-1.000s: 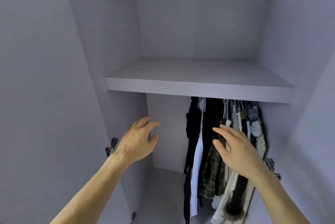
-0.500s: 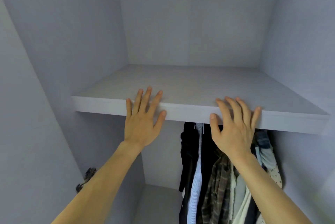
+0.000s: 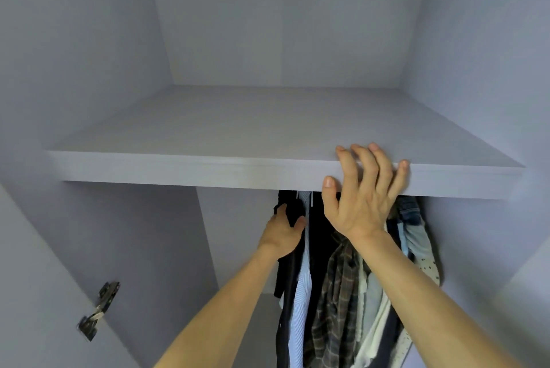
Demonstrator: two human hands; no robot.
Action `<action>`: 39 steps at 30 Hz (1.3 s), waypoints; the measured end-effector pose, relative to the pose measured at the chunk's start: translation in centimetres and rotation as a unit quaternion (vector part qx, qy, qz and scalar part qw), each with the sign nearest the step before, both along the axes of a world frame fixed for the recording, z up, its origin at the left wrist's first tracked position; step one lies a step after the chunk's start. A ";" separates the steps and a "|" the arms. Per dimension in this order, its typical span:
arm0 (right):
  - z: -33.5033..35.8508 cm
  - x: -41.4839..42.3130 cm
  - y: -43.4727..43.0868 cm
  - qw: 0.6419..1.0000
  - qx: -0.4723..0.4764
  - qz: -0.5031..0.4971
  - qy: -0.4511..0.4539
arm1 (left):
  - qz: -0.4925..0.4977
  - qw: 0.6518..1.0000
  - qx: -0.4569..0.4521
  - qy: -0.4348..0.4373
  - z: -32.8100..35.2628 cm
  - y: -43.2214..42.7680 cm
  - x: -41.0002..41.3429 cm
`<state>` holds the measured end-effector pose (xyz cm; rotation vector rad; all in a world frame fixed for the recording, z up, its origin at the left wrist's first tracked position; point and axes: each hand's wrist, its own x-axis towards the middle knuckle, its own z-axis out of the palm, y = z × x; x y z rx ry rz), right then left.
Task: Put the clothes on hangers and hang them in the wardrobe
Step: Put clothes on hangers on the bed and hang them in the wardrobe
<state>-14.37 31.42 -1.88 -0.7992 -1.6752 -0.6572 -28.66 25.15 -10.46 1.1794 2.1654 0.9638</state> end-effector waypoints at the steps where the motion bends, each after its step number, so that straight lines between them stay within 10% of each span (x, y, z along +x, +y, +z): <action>1: 0.0 0.2 0.0 1.000 -0.004 0.001 -0.006 | -0.011 0.999 -0.028 0.016 0.3 0.7 0.1; 7: 0.0 0.2 0.2 1.000 -0.004 -0.011 -0.012 | 0.036 0.991 -0.093 0.094 0.5 2.2 0.7; 22: -0.1 0.3 0.2 1.000 -0.009 -0.014 -0.020 | 0.166 0.936 0.200 -0.236 2.4 -3.0 -3.3; 35: 0.5 1.0 -2.0 0.994 -0.098 0.036 -0.032 | 0.213 0.962 0.142 -0.089 -0.3 -18.5 -3.3; 39: -2.6 -0.9 -6.6 0.964 -0.119 0.222 -0.083 | 0.240 0.960 0.124 -0.073 -1.1 -24.6 -1.4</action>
